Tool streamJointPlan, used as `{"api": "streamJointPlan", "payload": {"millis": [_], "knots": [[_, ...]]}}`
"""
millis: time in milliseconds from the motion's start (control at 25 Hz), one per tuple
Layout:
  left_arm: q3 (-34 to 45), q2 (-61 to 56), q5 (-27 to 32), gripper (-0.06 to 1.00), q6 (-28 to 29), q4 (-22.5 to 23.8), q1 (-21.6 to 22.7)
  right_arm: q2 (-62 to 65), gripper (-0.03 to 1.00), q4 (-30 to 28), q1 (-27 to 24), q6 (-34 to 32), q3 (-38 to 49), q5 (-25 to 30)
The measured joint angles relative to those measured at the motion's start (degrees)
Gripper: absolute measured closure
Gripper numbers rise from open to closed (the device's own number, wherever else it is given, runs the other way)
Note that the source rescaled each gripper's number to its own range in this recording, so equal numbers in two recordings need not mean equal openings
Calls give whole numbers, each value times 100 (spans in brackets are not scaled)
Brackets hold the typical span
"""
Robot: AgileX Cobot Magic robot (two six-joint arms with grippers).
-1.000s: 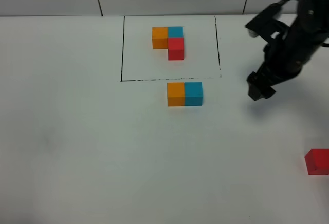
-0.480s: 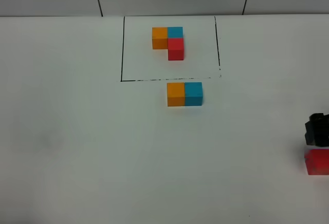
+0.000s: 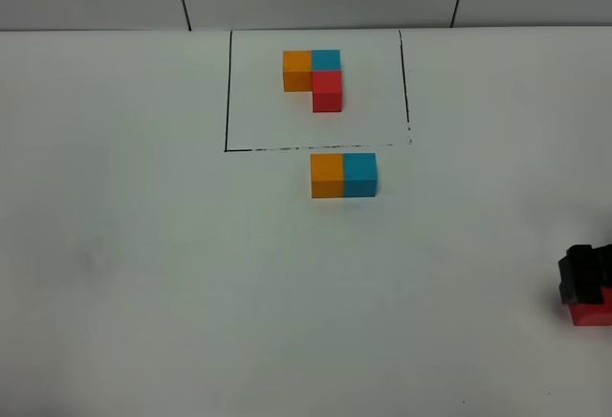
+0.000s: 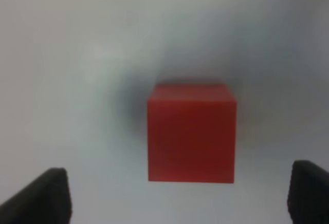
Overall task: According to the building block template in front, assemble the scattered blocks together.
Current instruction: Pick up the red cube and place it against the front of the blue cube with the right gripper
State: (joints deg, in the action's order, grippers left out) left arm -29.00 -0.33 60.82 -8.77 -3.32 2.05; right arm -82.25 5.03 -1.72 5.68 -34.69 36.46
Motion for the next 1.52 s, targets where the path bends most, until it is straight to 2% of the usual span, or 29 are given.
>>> {"api": "streamJointPlan", "payload": {"millis": [400, 800, 880, 960, 1160, 1360, 1520], "knots": [[0, 0, 0, 4, 0, 0, 0, -1001, 24, 140, -104, 6, 0, -612], [0, 0, 5, 4, 0, 0, 0, -1395, 25, 167, -141, 63, -5, -788], [0, 0, 5, 4, 0, 0, 0, -1409, 32, 167, -141, 65, -5, -784], [0, 0, 5, 4, 0, 0, 0, -1414, 44, 167, -141, 65, -5, -778], [0, 0, 5, 4, 0, 0, 0, -1413, 95, 172, -141, 65, -5, -747], [0, 0, 5, 4, 0, 0, 0, -1391, 94, 172, -123, 65, -5, -661], [0, 0, 5, 4, 0, 0, 0, -1096, 94, 161, 252, 10, -261, -104]]}}
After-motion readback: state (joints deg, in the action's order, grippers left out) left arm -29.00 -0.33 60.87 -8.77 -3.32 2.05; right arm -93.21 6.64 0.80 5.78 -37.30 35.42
